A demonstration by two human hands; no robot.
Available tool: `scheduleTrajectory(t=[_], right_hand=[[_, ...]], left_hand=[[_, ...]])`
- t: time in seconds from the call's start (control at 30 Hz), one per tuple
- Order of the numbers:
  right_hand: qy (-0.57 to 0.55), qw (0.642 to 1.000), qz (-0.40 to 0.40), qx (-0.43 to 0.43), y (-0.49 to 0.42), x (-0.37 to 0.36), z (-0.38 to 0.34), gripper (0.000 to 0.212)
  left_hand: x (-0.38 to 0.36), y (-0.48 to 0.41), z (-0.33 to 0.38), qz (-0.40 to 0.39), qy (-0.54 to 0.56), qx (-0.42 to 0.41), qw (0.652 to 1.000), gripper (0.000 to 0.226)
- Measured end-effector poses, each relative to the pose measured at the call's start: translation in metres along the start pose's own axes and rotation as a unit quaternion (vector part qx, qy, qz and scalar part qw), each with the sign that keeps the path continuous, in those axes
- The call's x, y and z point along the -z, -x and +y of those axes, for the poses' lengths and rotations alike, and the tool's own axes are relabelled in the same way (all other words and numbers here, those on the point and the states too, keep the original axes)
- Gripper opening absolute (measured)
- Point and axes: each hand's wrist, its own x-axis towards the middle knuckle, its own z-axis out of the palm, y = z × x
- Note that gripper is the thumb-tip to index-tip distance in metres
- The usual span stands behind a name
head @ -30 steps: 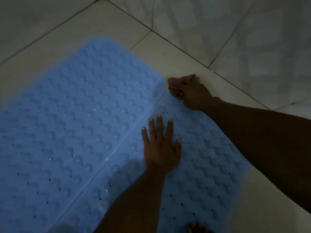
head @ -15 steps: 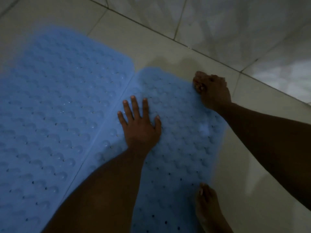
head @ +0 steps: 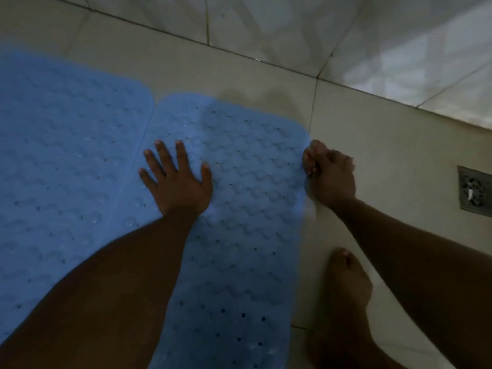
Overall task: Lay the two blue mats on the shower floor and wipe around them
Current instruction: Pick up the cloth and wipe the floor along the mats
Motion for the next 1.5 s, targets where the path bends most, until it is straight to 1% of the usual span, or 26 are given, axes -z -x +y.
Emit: scheduleTrajectory(t=[0.03,0.1,0.2,0.23,0.27,0.3,0.33,0.37,0.4,0.5,0.63,0.8,0.9,0.97,1.03,1.1,1.17,1.2,1.23,1.27,1.33,1.4,1.47,1.5], right_hand=[[-0.003,1.000,-0.020,-0.017,0.013,-0.002,-0.001,0.044],[-0.009,0.998,-0.054,-0.018,0.040,-0.008,0.002,0.046],[-0.009,0.994,-0.105,-0.011,0.073,-0.001,0.006,0.038],[-0.012,0.994,-0.111,-0.012,0.079,0.003,0.008,0.038],[-0.017,0.995,-0.095,-0.016,0.081,0.009,0.009,0.040],[-0.020,0.998,-0.055,-0.020,0.080,0.013,0.010,0.040],[-0.023,1.000,-0.013,-0.013,0.077,0.014,0.013,0.040],[-0.032,0.999,0.010,0.005,0.075,0.010,0.017,0.040],[-0.043,0.999,0.006,0.030,0.077,0.003,0.022,0.042],[-0.057,0.994,-0.016,0.095,0.097,-0.030,0.035,0.056],[-0.060,0.993,0.039,0.098,0.113,-0.056,0.041,0.058],[-0.043,0.989,0.117,0.081,0.114,-0.066,0.034,0.056],[-0.026,0.987,0.138,0.081,0.114,-0.072,0.031,0.055],[-0.016,0.986,0.143,0.083,0.112,-0.075,0.031,0.054],[-0.008,0.986,0.135,0.093,0.114,-0.077,0.034,0.055],[-0.019,0.988,0.101,0.117,0.114,-0.073,0.041,0.057],[-0.040,0.989,0.058,0.131,0.113,-0.066,0.045,0.058],[-0.048,0.989,0.051,0.132,0.112,-0.063,0.045,0.058],[-0.050,0.989,0.056,0.129,0.111,-0.063,0.044,0.057],[-0.044,0.988,0.074,0.125,0.111,-0.065,0.043,0.056],[-0.018,0.986,0.129,0.108,0.112,-0.075,0.038,0.053],[0.002,0.982,0.169,0.083,0.112,-0.081,0.035,0.050],[0.008,0.979,0.183,0.090,0.111,-0.080,0.030,0.049],[0.005,0.980,0.177,0.093,0.112,-0.076,0.028,0.050]], left_hand=[[0.001,0.000,0.000,-0.001,0.001,0.002,1.000,0.078],[0.002,0.001,0.000,-0.001,0.004,0.001,1.000,0.078],[0.005,0.004,0.001,-0.003,0.007,-0.008,1.000,0.079],[0.005,0.004,0.001,-0.006,0.007,-0.007,1.000,0.079],[0.005,0.003,0.001,-0.008,0.005,-0.006,1.000,0.079],[0.004,0.002,0.001,-0.008,0.001,-0.003,1.000,0.079],[0.004,0.001,0.001,-0.007,-0.004,-0.001,1.000,0.079],[0.003,0.001,0.001,-0.006,-0.009,0.001,1.000,0.079],[0.003,0.001,0.001,-0.007,-0.015,0.003,1.000,0.078],[0.002,-0.002,0.002,-0.020,-0.036,0.001,0.999,0.079],[0.002,0.011,0.000,-0.048,-0.042,-0.003,0.998,0.081],[-0.009,0.081,0.006,-0.046,-0.031,-0.022,0.998,0.078],[-0.014,0.144,0.000,-0.024,-0.015,-0.049,0.998,0.078],[-0.021,0.190,-0.005,-0.015,-0.011,-0.049,0.999,0.077],[-0.026,0.215,-0.008,-0.048,-0.014,-0.030,0.998,0.079],[-0.021,0.213,-0.008,-0.090,-0.013,-0.020,0.996,0.084],[-0.013,0.204,-0.006,-0.140,-0.026,-0.017,0.990,0.083],[-0.011,0.203,-0.004,-0.158,-0.021,-0.009,0.987,0.082],[-0.011,0.204,-0.003,-0.159,-0.012,-0.001,0.987,0.083],[-0.013,0.207,-0.003,-0.141,-0.005,0.000,0.990,0.084],[-0.017,0.210,-0.004,-0.112,0.001,-0.008,0.994,0.086],[-0.021,0.206,-0.005,-0.118,0.001,-0.016,0.993,0.085],[-0.019,0.205,-0.005,-0.110,-0.004,-0.013,0.994,0.084],[-0.018,0.208,-0.004,-0.108,-0.005,-0.014,0.994,0.082]])
